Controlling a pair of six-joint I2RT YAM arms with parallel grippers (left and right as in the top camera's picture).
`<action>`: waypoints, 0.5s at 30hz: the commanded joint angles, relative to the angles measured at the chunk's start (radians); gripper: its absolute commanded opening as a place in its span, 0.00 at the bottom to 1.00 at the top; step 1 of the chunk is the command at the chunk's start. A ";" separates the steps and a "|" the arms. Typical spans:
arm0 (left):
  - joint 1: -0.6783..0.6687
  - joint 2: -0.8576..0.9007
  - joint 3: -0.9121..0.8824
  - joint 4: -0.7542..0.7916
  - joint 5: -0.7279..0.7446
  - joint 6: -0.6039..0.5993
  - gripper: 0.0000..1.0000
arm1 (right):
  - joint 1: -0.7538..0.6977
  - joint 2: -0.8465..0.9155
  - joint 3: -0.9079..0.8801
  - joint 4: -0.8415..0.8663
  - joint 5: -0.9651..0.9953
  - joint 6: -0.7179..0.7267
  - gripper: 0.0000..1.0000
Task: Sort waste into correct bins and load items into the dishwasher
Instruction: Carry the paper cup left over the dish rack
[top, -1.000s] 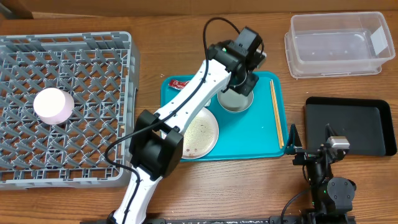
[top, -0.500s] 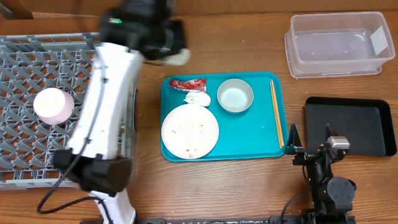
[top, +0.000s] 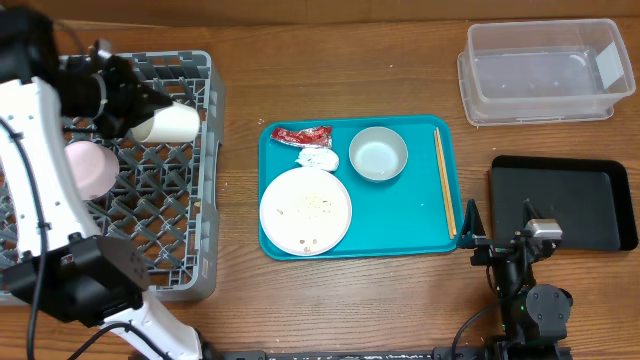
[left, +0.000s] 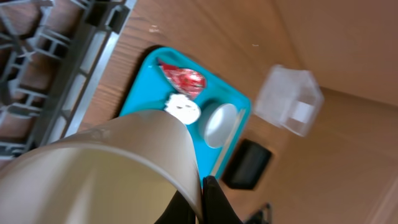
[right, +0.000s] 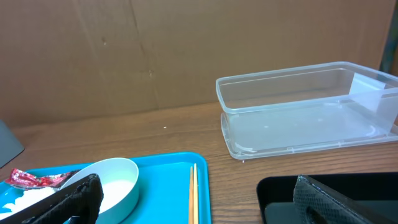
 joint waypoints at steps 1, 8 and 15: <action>0.103 -0.002 -0.093 0.045 0.301 0.218 0.04 | -0.003 -0.008 -0.010 0.007 -0.002 0.004 1.00; 0.266 0.008 -0.304 0.505 0.611 0.223 0.04 | -0.003 -0.008 -0.010 0.007 -0.002 0.004 1.00; 0.318 0.069 -0.418 0.832 0.647 0.221 0.04 | -0.003 -0.008 -0.010 0.007 -0.002 0.004 1.00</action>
